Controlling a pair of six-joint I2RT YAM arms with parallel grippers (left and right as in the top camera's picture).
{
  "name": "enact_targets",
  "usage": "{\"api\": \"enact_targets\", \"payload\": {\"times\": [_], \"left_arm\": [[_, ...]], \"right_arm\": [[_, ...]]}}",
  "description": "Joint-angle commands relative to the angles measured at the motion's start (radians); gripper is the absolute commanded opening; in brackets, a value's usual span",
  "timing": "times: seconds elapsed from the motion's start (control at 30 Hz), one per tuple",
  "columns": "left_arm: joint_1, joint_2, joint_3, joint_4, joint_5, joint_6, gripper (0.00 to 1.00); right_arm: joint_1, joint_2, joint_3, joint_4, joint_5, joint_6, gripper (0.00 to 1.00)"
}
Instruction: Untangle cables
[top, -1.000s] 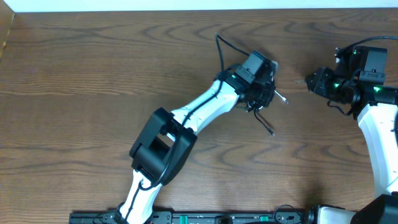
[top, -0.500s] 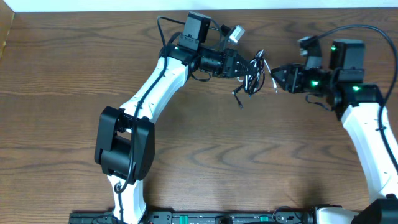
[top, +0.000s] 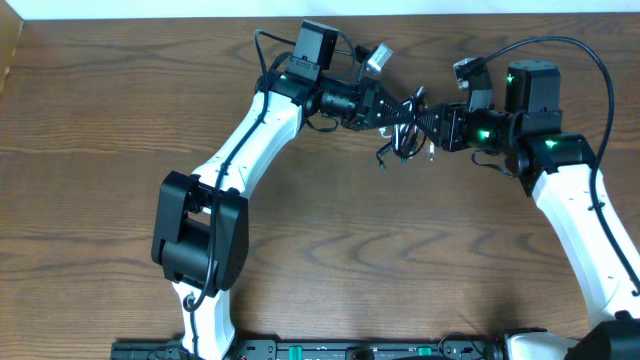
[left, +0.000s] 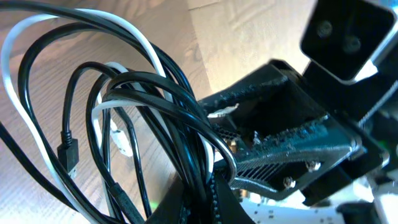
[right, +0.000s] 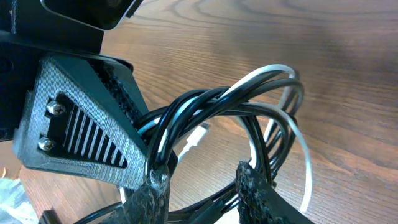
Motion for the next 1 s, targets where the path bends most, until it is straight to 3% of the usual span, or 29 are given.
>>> {"api": "enact_targets", "payload": {"times": [0.0,0.33,0.43,0.53,0.97], "left_arm": [[-0.003,-0.012,0.0,0.017,-0.082,-0.145,0.07],[0.009,-0.012,0.0,0.078,-0.099,-0.459,0.07],[0.006,-0.012,0.0,0.078,-0.089,-0.491,0.07],[0.006,-0.012,0.0,0.078,-0.06,-0.534,0.07],[-0.023,-0.012,0.0,0.078,-0.021,-0.565,0.08]], "right_arm": [[0.027,-0.006,-0.001,-0.004,-0.082,0.015,0.33],[0.027,-0.006,-0.001,-0.011,-0.153,-0.05,0.37],[0.027,-0.006,-0.001,0.011,-0.113,-0.045,0.36],[0.029,-0.001,-0.001,0.011,-0.035,0.013,0.25],[0.081,0.052,-0.002,0.083,0.048,0.023,0.2]]}}
